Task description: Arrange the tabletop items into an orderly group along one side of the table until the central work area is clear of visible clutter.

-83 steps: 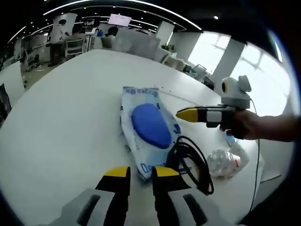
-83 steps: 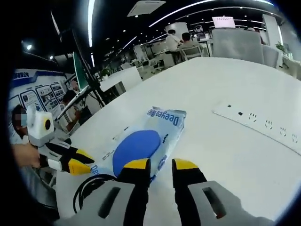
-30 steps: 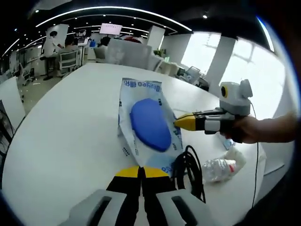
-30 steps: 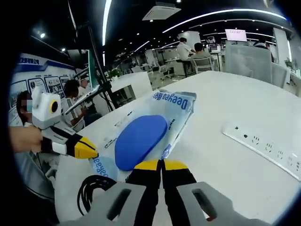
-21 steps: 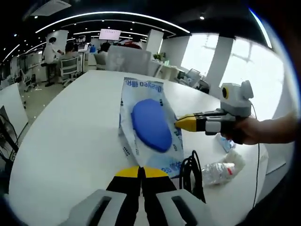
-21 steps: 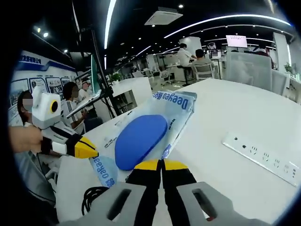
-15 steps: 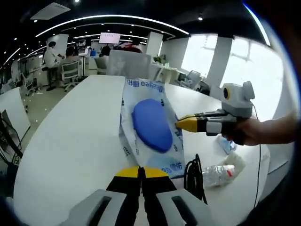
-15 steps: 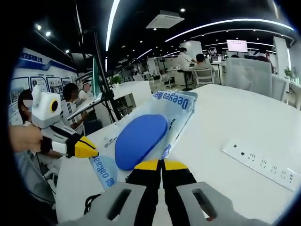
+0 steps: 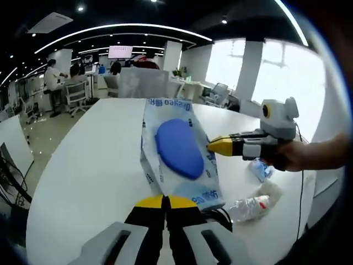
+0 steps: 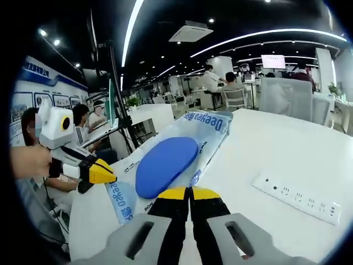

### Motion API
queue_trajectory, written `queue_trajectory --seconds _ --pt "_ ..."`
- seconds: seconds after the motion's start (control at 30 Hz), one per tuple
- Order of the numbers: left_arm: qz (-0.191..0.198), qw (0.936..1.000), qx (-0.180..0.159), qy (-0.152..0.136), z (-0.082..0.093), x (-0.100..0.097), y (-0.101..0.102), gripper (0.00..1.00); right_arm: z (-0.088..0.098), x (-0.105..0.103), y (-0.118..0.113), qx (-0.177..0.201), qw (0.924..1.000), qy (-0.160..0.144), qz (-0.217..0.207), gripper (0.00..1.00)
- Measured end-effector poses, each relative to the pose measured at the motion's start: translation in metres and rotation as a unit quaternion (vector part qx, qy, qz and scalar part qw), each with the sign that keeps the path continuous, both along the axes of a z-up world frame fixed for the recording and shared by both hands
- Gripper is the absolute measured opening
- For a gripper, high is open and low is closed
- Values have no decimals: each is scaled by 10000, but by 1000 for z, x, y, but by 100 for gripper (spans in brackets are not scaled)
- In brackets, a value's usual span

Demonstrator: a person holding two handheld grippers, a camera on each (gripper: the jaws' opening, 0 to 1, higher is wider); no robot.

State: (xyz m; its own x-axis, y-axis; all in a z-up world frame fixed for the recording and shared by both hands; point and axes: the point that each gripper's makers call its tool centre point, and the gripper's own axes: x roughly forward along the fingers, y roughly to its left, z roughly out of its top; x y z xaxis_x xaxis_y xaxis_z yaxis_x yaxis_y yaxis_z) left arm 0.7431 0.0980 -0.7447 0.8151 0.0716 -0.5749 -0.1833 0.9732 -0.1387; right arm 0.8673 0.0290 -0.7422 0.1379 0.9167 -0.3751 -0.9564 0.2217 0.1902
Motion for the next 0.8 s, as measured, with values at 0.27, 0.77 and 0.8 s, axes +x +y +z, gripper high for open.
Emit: queue_trajectory --seconds 0.27,0.77,0.8 --pt "-344 9994 4 15 5 17 -13 0 6 3 -33 102 9993 109 -353 0" --pt "-906 9958 -91 27 5 59 -44 0 4 13 -96 239 9938 418 -1006 0" --pt "-958 9954 -79 28 5 62 -47 0 4 12 -100 257 9932 443 -1044 0"
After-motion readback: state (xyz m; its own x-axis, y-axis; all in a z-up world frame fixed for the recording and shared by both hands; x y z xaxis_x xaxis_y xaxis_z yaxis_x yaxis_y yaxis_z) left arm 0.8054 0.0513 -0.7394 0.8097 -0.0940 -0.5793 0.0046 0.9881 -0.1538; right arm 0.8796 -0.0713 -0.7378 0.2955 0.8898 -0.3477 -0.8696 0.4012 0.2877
